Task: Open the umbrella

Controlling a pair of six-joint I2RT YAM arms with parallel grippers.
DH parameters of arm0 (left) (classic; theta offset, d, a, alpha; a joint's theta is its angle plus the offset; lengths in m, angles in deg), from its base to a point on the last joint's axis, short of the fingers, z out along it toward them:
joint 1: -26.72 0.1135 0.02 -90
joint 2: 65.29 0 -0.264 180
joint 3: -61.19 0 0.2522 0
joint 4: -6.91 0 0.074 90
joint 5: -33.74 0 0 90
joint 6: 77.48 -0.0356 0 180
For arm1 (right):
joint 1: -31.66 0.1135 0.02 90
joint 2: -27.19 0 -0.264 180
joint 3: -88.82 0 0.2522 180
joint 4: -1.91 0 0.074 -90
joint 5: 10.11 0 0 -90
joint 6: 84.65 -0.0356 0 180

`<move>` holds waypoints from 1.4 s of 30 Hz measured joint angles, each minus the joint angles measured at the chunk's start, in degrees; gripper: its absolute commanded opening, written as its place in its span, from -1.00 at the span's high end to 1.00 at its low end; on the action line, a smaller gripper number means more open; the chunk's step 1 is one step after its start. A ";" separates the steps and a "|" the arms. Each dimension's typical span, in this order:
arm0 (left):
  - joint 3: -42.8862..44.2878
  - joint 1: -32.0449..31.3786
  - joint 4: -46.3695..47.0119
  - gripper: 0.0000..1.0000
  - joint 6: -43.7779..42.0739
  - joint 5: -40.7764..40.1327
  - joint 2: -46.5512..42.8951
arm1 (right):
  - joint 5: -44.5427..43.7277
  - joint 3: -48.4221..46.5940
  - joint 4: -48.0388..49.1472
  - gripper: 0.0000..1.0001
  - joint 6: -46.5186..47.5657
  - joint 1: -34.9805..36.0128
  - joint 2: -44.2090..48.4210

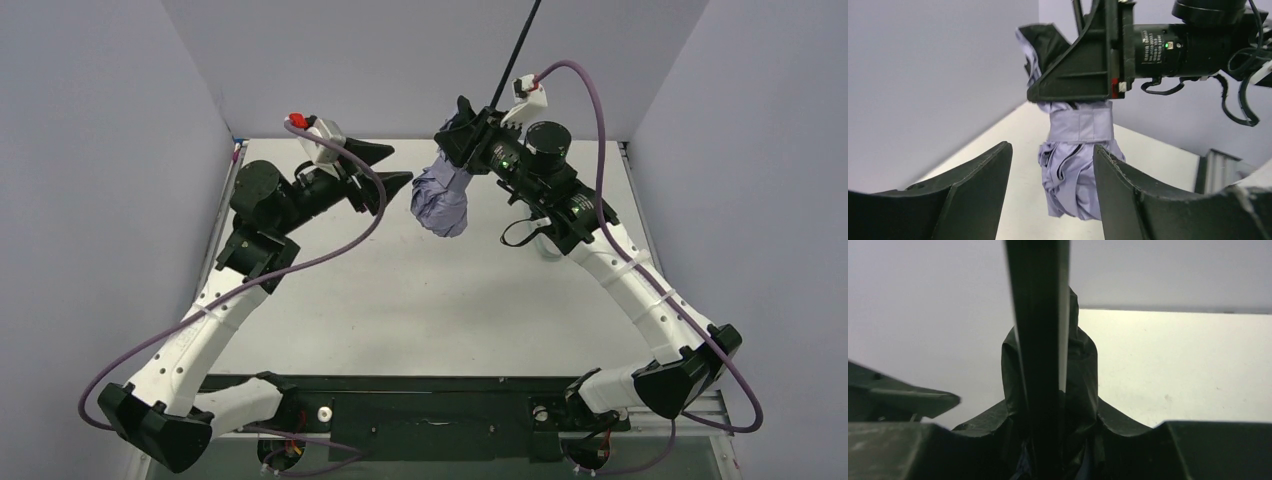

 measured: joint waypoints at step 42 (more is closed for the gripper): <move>4.42 -16.26 -16.68 0.47 -27.52 -17.84 3.41 | -7.28 3.67 -4.31 1.00 2.36 4.13 -0.13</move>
